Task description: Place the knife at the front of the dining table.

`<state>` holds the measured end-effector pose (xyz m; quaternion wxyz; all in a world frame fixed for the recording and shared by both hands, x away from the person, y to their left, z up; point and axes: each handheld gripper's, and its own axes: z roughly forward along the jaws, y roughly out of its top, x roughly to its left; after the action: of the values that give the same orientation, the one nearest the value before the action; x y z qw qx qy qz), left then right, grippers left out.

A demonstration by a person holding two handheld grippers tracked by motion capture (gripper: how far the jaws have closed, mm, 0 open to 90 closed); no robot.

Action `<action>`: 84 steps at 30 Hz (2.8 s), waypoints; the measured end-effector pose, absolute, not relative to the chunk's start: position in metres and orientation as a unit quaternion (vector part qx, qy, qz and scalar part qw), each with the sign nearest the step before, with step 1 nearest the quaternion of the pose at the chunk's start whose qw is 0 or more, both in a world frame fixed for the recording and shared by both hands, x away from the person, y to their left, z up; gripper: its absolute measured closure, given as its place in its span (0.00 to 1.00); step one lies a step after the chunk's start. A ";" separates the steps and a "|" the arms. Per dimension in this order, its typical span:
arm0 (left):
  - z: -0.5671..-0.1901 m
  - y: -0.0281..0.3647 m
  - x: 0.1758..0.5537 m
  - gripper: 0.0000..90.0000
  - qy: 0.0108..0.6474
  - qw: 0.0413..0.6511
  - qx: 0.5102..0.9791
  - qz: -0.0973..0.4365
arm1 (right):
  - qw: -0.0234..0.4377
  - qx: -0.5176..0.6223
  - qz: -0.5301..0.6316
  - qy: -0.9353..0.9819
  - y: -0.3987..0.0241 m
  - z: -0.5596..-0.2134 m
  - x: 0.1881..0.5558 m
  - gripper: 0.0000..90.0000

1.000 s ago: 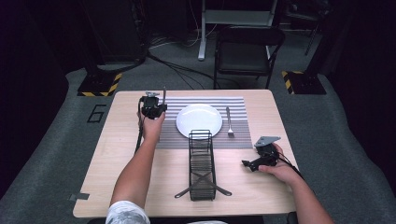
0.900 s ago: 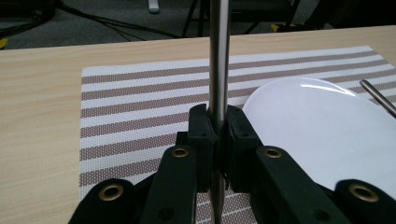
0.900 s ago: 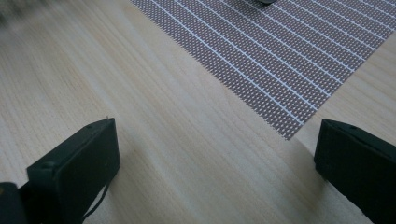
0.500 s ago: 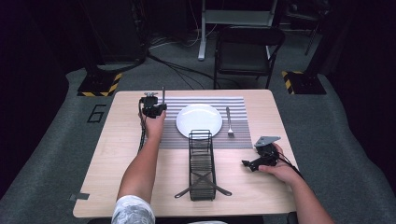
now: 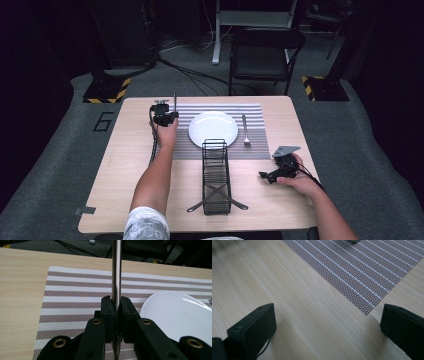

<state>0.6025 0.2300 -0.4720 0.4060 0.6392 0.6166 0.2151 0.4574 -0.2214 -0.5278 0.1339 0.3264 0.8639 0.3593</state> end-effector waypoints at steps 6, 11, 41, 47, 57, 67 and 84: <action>-0.482 0.227 0.607 0.92 0.621 0.401 0.639 0.212 | 0.134 0.327 0.359 0.864 -0.221 -0.528 0.457 0.00; -0.485 0.222 0.611 0.92 0.621 0.391 0.645 0.212 | 0.133 0.328 0.360 0.863 -0.221 -0.528 0.457 0.00; -0.510 0.213 0.625 0.92 0.639 0.354 0.656 0.192 | 0.134 0.327 0.359 0.864 -0.221 -0.528 0.457 0.00; -0.513 0.213 0.626 0.92 0.639 0.349 0.659 0.189 | 0.134 0.328 0.360 0.863 -0.221 -0.528 0.457 0.00; -0.514 0.220 0.624 0.86 0.642 0.350 0.652 0.198 | 0.134 0.327 0.359 0.864 -0.221 -0.528 0.457 0.00; -0.511 0.227 0.621 0.75 0.639 0.353 0.656 0.191 | 0.134 0.328 0.359 0.863 -0.221 -0.528 0.457 0.00; -0.474 0.242 0.586 0.54 0.608 0.393 0.661 0.197 | 0.134 0.327 0.359 0.864 -0.221 -0.528 0.457 0.00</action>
<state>0.5862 0.2424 -0.4738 0.3926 0.6610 0.6084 0.1972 0.4573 -0.2212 -0.5277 0.1340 0.3272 0.8636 0.3594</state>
